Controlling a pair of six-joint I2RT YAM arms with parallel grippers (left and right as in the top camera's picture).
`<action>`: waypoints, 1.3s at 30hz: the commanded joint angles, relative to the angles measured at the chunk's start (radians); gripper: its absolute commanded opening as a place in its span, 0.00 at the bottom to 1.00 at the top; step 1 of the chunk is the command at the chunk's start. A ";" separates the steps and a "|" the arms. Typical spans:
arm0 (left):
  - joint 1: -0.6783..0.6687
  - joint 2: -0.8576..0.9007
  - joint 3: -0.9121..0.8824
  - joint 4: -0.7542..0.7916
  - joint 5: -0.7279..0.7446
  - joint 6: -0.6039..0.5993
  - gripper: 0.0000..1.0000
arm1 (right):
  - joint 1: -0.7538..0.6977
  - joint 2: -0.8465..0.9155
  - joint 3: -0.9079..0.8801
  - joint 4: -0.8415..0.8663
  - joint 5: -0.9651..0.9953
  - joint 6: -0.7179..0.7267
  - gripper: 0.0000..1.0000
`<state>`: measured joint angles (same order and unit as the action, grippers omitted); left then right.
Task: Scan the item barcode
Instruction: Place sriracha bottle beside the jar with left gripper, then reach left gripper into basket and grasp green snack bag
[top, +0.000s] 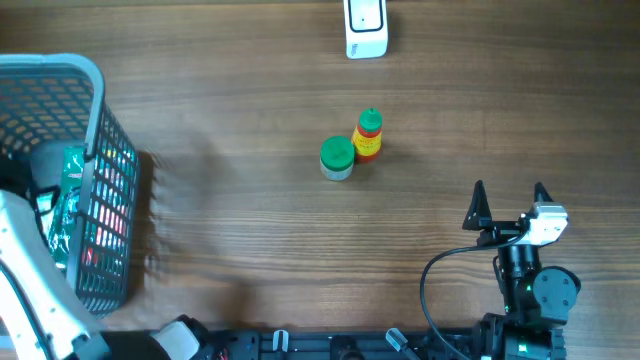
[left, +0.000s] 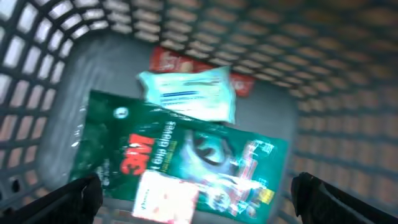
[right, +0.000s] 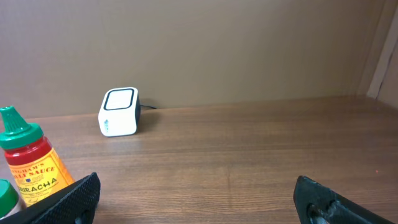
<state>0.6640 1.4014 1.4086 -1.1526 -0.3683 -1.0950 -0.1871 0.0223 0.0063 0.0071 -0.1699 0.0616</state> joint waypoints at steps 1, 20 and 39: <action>0.105 0.007 -0.182 0.146 0.063 -0.037 1.00 | -0.003 -0.005 -0.001 0.003 0.016 -0.009 1.00; 0.192 0.412 -0.340 0.540 0.054 0.307 0.86 | -0.003 -0.006 -0.001 0.003 0.016 -0.009 1.00; 0.191 0.016 -0.243 0.509 0.278 0.303 0.18 | -0.003 -0.006 -0.001 0.003 0.016 -0.010 1.00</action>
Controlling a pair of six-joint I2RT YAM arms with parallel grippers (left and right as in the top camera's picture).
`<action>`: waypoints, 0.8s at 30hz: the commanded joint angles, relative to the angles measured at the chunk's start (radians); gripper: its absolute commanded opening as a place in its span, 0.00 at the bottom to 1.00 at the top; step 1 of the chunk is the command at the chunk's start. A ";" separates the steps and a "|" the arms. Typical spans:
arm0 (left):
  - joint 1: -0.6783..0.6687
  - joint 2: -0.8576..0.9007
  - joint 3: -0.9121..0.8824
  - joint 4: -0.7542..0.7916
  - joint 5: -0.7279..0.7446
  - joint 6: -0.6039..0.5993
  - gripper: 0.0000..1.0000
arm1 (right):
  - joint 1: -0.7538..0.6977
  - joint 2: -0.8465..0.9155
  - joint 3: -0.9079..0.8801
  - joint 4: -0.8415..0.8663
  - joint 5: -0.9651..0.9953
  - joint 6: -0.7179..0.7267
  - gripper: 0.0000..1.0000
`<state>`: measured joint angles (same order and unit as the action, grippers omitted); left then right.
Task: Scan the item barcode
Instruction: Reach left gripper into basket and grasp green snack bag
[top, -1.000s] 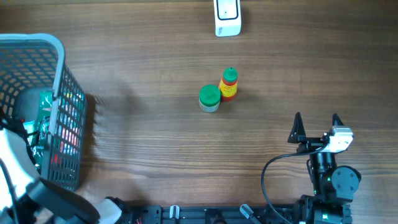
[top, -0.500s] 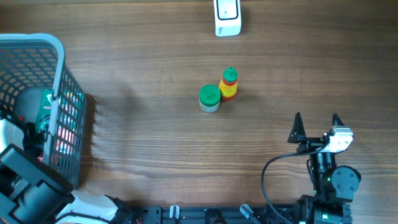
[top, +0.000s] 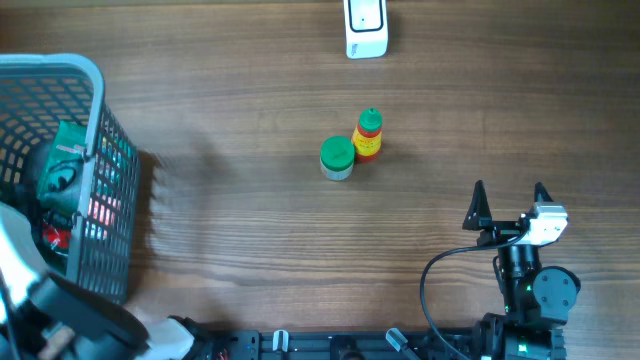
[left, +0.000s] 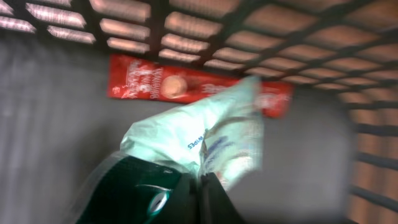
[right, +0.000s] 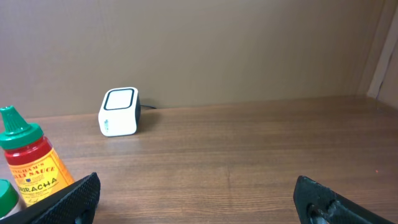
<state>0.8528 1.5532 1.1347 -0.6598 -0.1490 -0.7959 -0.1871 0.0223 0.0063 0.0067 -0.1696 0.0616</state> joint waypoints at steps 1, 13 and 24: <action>0.002 -0.167 0.031 0.020 0.059 0.003 0.22 | -0.003 -0.005 -0.001 0.003 0.016 -0.010 0.99; 0.003 -0.125 0.027 -0.017 -0.008 -0.034 1.00 | -0.003 -0.006 -0.001 0.003 0.016 -0.009 1.00; 0.002 0.198 0.027 0.182 0.361 0.761 1.00 | -0.003 -0.006 -0.001 0.003 0.016 -0.010 1.00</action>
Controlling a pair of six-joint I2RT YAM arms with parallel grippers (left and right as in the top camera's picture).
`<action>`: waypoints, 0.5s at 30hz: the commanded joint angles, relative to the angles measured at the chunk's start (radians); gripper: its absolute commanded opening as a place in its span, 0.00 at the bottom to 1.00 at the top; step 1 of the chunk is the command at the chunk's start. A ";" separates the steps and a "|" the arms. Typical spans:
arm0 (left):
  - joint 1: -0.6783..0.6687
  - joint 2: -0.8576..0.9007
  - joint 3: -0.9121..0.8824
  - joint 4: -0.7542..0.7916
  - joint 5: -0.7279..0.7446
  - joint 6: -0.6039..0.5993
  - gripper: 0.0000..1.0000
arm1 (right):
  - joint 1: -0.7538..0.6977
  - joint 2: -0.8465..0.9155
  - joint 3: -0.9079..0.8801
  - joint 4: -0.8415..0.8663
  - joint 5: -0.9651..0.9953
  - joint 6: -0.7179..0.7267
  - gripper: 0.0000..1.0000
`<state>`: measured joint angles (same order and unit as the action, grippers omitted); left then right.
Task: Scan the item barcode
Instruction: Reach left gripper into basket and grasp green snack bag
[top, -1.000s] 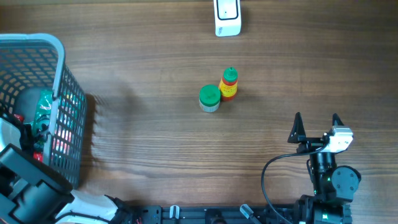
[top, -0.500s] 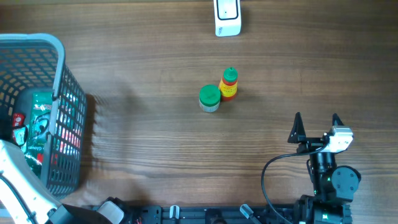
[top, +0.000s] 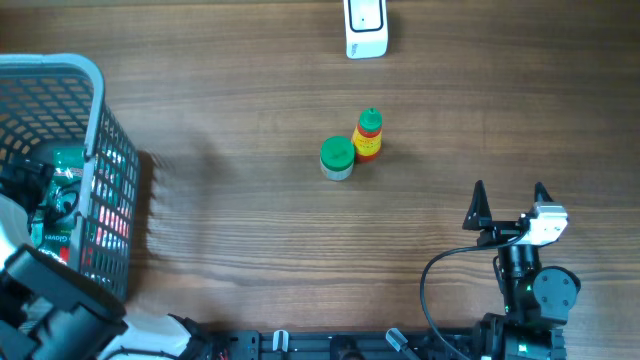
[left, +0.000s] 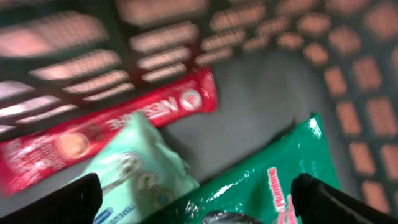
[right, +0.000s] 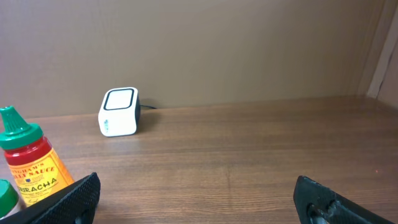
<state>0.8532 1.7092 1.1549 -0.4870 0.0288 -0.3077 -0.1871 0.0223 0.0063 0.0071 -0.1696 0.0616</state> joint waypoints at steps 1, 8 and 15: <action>0.002 0.051 0.007 0.018 0.257 0.337 1.00 | -0.003 -0.006 -0.001 0.003 0.016 -0.009 1.00; 0.002 0.075 0.006 0.026 0.322 0.541 1.00 | -0.003 -0.006 -0.001 0.003 0.016 -0.009 1.00; 0.002 0.149 0.006 -0.025 0.323 0.618 0.16 | -0.003 -0.005 -0.001 0.003 0.016 -0.009 1.00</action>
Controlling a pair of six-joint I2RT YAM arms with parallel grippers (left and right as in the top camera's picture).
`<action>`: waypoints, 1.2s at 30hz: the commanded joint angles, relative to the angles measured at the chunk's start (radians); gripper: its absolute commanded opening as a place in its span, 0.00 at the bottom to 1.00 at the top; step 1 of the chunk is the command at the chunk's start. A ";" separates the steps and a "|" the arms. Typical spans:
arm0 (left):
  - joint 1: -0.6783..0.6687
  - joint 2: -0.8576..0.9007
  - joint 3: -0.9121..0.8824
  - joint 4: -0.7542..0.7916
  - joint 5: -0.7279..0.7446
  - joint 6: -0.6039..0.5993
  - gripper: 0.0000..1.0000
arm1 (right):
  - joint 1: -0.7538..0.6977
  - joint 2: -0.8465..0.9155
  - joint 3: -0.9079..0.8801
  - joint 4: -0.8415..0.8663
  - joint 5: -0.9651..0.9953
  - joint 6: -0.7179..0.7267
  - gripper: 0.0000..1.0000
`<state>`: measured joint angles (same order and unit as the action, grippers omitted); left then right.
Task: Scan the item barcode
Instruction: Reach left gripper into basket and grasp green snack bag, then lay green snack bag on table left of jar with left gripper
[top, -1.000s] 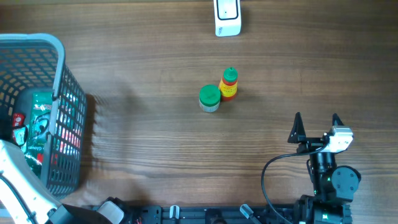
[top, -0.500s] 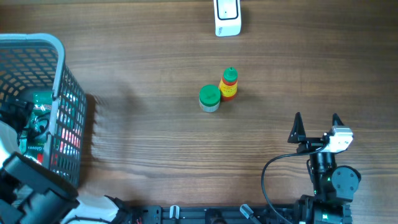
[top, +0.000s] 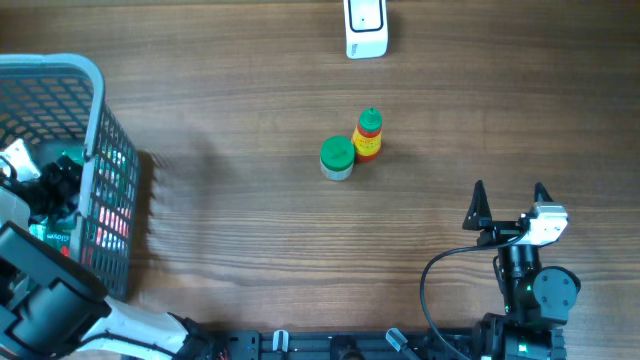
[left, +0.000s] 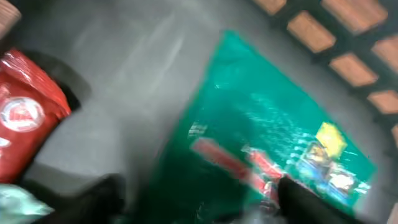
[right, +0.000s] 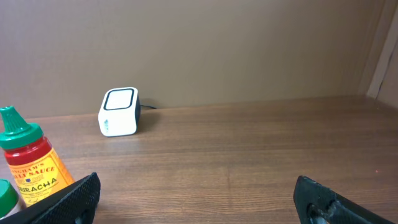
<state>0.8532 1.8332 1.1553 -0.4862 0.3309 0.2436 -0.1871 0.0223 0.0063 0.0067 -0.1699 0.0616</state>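
My left gripper (left: 199, 208) is down inside the grey mesh basket (top: 95, 110), open, its fingers (left: 93, 200) wide apart close over a green glossy packet (left: 273, 130). The view is blurred. A red packet (left: 25, 115) lies to its left on the basket floor. In the overhead view my left arm (top: 40, 195) covers most of the contents. The white barcode scanner (top: 366, 28) stands at the table's far edge, also seen as a white scanner (right: 118, 112). My right gripper (top: 508, 200) rests open near the front right, holding nothing.
A sriracha bottle (top: 368, 135) with a green cap and a green-lidded jar (top: 337, 157) stand together mid-table; the bottle (right: 31, 165) is left of my right gripper (right: 199, 205). The basket walls (top: 112, 190) closely surround the left arm.
The left gripper, still open, has shifted from over the red and pale packets to close over the green packet, which now fills its view. The right arm has not moved.
The left gripper first hung open above the green, pale and red packets in the basket. Then its fingers were together low by the pale packet's edge. Then it was open again over the red and pale packets, and now it is open over the green one.
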 joint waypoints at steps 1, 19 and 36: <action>0.002 0.025 0.006 -0.030 0.021 0.063 0.04 | -0.003 -0.006 -0.001 0.003 0.016 -0.010 1.00; 0.002 -0.542 0.179 0.032 0.069 -0.206 0.04 | -0.003 -0.006 -0.001 0.003 0.016 -0.009 1.00; -0.327 -0.879 0.179 0.346 0.438 -0.718 0.04 | -0.003 -0.005 -0.001 0.003 0.016 -0.009 1.00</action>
<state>0.6563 0.9543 1.3243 -0.1574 0.7151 -0.4446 -0.1871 0.0223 0.0063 0.0067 -0.1696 0.0616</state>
